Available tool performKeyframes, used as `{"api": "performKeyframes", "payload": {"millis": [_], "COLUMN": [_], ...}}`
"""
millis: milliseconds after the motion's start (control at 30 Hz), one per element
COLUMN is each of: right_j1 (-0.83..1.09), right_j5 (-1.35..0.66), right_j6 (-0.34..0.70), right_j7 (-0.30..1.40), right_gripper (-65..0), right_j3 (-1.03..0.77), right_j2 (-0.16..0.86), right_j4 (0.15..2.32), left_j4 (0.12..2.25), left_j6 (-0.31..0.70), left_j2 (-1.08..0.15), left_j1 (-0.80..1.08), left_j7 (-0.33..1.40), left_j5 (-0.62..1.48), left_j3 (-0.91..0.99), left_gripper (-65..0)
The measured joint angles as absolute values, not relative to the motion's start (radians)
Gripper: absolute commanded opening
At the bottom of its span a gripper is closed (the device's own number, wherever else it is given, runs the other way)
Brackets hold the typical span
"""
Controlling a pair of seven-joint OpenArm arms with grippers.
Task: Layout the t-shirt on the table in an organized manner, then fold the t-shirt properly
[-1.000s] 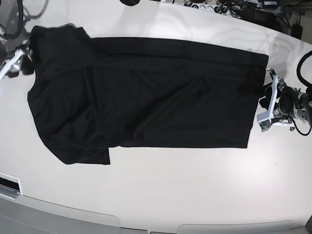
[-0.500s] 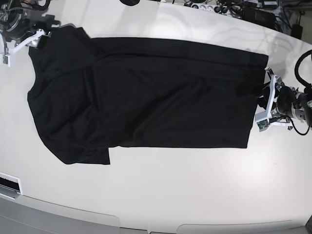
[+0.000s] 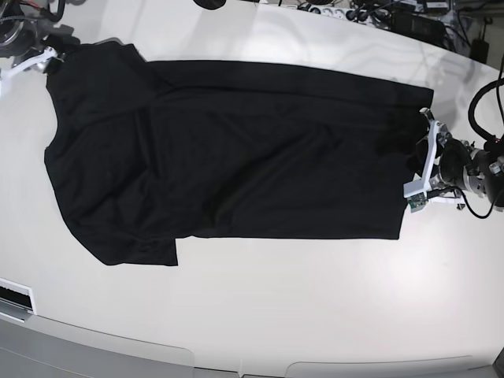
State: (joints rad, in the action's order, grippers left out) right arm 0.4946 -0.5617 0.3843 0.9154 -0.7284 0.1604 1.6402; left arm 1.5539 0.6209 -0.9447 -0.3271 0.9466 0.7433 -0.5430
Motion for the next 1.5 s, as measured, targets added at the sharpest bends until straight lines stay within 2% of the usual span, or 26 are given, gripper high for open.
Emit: {"api": "performKeyframes", "payload": {"millis": [233, 300, 367, 467, 633, 800, 933, 1200, 1233, 1300, 1333, 1367, 1400, 1433, 1500], "right_j1": [0.462, 0.463, 0.463, 0.462, 0.465, 0.463, 0.469, 0.468, 0.468, 0.467, 0.468, 0.468, 0.468, 0.468, 0.468], "right_j5": [-0.625, -0.628, -0.628, -0.63, -0.736, -0.873, -0.93, -0.916, -0.916, -0.916, -0.917, -0.916, -0.916, -0.917, -0.917], "right_j6": [0.45, 0.453, 0.468, 0.509, 0.588, 0.648, 0.649, 0.667, 0.667, 0.667, 0.662, 0.656, 0.655, 0.658, 0.674], "right_j7": [0.926, 0.928, 0.928, 0.952, 1.04, 1.14, 1.176, 1.183, 1.183, 1.179, 1.177, 1.176, 1.176, 1.178, 1.175], "right_gripper": [-30.3, -32.4, -41.4, -65.0, -65.0, -65.0, -65.0, -65.0, -63.5, -46.8, -45.8, -51.0, -61.9, -65.0, -65.0], "right_j3": [-0.735, -0.735, -0.735, -0.735, -0.735, -0.762, -0.786, -0.786, -0.786, -0.786, -0.786, -0.786, -0.786, -0.786, -0.786], "right_j2": [0.171, 0.17, 0.171, 0.172, 0.238, 0.271, 0.269, 0.268, 0.268, 0.266, 0.266, 0.266, 0.266, 0.266, 0.266], "right_j4": [1.566, 1.566, 1.566, 1.566, 1.584, 1.713, 1.773, 1.78, 1.78, 1.78, 1.78, 1.78, 1.78, 1.78, 1.78], "left_j4": [1.554, 1.554, 1.554, 1.554, 1.554, 1.554, 1.554, 1.554, 1.554, 1.554, 1.554, 1.554, 1.554, 1.554, 1.554], "left_j6": [0.62, 0.621, 0.62, 0.62, 0.62, 0.62, 0.62, 0.62, 0.62, 0.62, 0.62, 0.62, 0.62, 0.62, 0.62], "left_j2": [-0.945, -0.945, -0.945, -0.945, -0.945, -0.944, -0.945, -0.945, -0.945, -0.945, -0.945, -0.944, -0.945, -0.945, -0.945], "left_j1": [-0.327, -0.327, -0.327, -0.327, -0.327, -0.327, -0.327, -0.327, -0.327, -0.327, -0.327, -0.327, -0.327, -0.327, -0.327], "left_j7": [0.95, 0.95, 0.95, 0.95, 0.95, 0.95, 0.95, 0.95, 0.95, 0.95, 0.95, 0.95, 0.95, 0.95, 0.95], "left_j5": [0.741, 0.74, 0.74, 0.74, 0.74, 0.74, 0.74, 0.74, 0.74, 0.74, 0.741, 0.741, 0.741, 0.74, 0.74], "left_j3": [-0.543, -0.543, -0.543, -0.543, -0.543, -0.543, -0.543, -0.543, -0.543, -0.543, -0.543, -0.543, -0.543, -0.543, -0.543], "left_gripper": [-43.8, -43.8, -43.8, -43.8, -43.8, -43.8, -43.8, -43.8, -43.8, -43.8, -43.8, -43.8, -43.8, -43.8, -43.8]}}
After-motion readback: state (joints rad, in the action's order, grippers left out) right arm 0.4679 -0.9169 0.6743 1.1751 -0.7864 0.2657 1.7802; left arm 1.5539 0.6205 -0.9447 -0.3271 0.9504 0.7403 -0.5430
